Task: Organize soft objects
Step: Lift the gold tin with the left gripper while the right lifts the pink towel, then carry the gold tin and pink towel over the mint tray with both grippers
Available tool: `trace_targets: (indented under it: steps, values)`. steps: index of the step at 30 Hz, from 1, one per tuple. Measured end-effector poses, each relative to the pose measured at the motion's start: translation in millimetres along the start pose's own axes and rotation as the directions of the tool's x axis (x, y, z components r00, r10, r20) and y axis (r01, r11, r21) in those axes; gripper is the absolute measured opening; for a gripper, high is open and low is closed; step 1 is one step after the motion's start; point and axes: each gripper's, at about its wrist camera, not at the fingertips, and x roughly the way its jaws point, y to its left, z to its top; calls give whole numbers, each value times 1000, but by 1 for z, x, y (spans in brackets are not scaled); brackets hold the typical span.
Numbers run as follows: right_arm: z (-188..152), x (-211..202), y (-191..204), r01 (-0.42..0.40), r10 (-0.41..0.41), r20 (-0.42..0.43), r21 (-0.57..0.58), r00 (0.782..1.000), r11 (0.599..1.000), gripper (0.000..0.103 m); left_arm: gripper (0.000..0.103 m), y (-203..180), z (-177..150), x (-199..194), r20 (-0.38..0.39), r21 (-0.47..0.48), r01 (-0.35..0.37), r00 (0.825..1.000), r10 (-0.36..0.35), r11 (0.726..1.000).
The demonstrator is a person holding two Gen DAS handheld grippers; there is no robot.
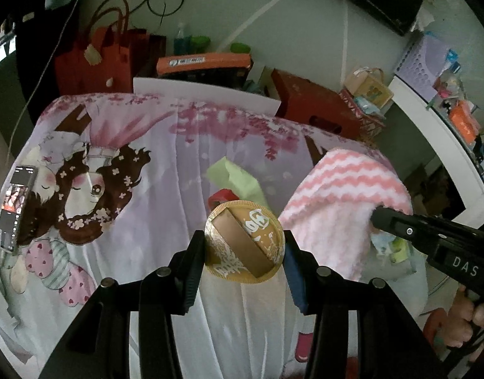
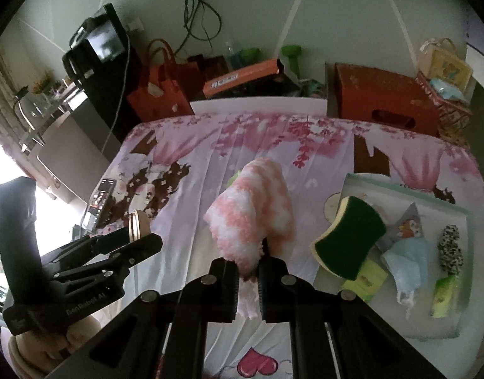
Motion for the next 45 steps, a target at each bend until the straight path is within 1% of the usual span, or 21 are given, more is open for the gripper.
trace_targets:
  steps: [12, 24, 32, 45]
  values:
    - [-13, -49, -3, -7, 6, 68, 7, 998, 1000, 10, 49, -26, -7, -41, 43, 33, -8, 999, 7, 999]
    - [-25, -74, -29, -10, 6, 102, 42, 995, 999, 10, 49, -64, -10, -53, 57, 94, -12, 998, 7, 996]
    - [-34, -83, -65, -3, -7, 114, 91, 993, 996, 10, 49, -99, -11, -44, 43, 139, -7, 999, 1, 990]
    - [-42, -101, -151, 39, -67, 131, 207, 989, 977, 10, 49, -171, -1, -11, 9, 237, 19, 1000, -22, 971]
